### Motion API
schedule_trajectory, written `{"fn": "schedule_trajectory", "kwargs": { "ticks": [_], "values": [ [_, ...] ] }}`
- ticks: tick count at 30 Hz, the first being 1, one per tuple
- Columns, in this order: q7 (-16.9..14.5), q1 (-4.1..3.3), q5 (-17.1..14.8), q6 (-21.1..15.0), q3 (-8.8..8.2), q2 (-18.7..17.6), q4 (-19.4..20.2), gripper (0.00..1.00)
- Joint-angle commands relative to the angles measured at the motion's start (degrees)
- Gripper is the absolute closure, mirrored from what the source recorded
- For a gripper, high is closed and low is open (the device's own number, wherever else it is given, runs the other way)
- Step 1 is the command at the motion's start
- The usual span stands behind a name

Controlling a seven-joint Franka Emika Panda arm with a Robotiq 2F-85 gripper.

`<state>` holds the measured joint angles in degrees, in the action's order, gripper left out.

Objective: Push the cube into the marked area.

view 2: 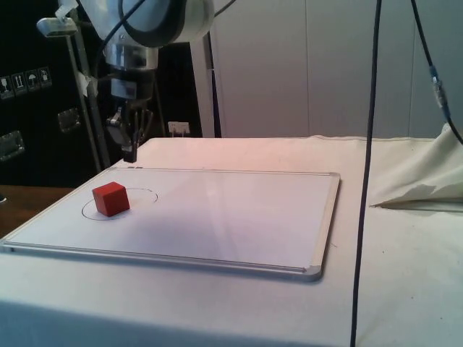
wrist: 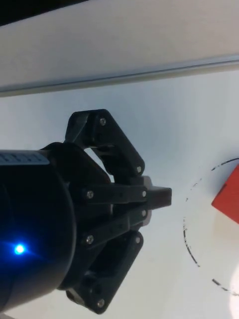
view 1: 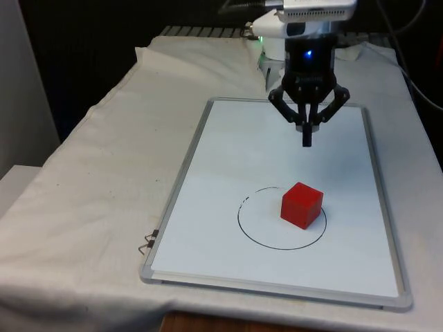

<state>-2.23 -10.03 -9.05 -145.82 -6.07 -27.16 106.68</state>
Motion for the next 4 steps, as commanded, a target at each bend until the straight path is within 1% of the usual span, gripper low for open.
{"fn": "schedule_trajectory", "kwargs": {
  "ticks": [1,4],
  "values": [
    [0.3,-0.29,0.7,0.3,-0.4,0.6,0.5,1.0],
    [0.2,-0.17,1.0,0.7,-0.29,1.1,0.6,1.0]
  ]
}}
